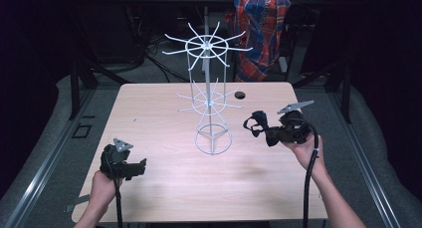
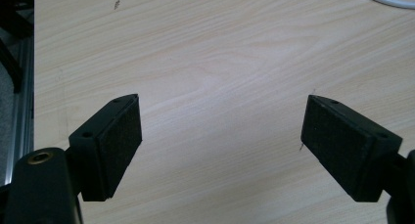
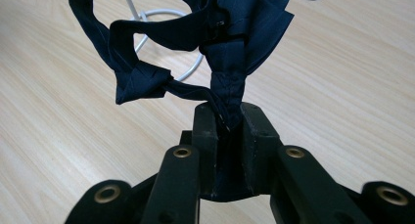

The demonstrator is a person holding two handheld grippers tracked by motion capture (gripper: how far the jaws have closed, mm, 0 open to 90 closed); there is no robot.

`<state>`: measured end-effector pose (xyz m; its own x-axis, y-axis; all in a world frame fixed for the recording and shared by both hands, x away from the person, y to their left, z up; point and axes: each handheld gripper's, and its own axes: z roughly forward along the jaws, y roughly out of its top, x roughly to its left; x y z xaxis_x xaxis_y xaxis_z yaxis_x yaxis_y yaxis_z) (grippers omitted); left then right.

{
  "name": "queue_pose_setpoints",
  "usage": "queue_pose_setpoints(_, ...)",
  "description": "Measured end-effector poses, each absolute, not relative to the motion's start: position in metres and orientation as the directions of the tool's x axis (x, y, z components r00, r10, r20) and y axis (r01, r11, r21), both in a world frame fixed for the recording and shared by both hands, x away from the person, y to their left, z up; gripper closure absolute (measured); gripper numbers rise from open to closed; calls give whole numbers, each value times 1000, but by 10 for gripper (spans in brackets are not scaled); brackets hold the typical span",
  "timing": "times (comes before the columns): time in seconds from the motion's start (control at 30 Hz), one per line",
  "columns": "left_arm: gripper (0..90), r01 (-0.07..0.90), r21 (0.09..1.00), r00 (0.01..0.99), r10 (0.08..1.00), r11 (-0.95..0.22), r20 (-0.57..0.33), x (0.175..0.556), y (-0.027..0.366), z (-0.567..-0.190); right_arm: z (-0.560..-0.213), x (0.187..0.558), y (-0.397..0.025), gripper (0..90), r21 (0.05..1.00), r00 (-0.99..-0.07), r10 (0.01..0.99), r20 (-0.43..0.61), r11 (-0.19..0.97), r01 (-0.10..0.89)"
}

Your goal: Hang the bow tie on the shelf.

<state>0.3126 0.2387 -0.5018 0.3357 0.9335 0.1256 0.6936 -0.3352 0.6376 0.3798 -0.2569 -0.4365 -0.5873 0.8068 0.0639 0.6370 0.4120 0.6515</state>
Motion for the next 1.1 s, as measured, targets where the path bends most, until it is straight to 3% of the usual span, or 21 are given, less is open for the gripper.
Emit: queue_pose_setpoints(1.1,155,694,637,337,933,-336,124,313,238,-502,-412,384,-256,782,719,-585,805,94,352,600)
